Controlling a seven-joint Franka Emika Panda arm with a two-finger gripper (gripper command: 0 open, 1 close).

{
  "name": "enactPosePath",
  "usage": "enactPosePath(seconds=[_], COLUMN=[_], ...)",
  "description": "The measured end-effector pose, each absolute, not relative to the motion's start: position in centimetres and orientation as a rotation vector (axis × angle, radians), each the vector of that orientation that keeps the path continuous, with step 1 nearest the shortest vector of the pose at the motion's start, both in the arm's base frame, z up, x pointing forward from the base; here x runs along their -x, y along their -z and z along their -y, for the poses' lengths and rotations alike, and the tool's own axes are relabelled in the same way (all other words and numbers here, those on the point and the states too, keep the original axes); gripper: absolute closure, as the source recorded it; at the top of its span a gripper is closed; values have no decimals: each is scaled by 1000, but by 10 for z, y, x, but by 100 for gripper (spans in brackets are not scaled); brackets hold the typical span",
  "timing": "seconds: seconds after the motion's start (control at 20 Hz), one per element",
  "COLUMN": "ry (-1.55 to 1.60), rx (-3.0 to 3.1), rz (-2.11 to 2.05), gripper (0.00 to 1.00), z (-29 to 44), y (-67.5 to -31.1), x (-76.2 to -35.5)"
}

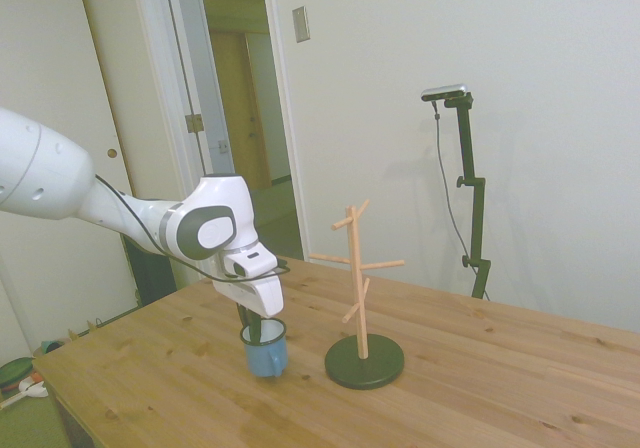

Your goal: Hang the mug

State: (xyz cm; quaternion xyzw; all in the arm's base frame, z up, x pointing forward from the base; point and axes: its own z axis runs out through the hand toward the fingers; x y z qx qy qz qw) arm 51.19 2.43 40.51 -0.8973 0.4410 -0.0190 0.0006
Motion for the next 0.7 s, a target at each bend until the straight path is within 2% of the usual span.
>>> enactPosePath(seconds=[0.15,0.5,0.7], ry=[66,106,85], rx=[2901,3050,3147], rz=[-1282,-1071,-972], gripper=[100,100,100], z=[-33,-31,-18], y=[-439,-546,-568], x=[-494,-442,-442])
